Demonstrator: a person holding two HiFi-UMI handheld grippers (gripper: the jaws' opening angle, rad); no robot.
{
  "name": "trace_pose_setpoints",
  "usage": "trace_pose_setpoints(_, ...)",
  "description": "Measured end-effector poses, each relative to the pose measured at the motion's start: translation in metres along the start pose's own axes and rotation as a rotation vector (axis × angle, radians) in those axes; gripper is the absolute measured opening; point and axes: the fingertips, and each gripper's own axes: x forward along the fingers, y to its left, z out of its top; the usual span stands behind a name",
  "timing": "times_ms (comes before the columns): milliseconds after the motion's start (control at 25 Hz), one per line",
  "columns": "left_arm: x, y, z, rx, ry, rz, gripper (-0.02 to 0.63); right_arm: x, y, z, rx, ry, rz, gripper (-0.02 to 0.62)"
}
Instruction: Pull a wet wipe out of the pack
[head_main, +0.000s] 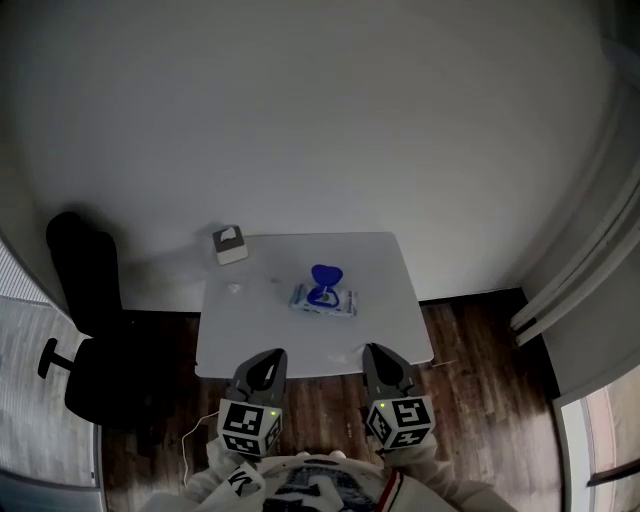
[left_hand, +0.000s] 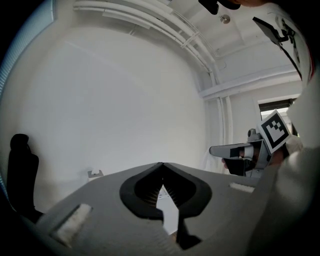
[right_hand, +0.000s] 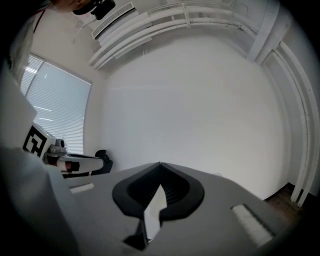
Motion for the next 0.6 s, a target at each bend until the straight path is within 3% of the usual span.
trace_pose_setpoints(600,0.008,-0.029,0.005,0.006,-0.001,0.019,0.005,-0.013,-0.020,0.003,0.013,-0.009,0.029,0.006)
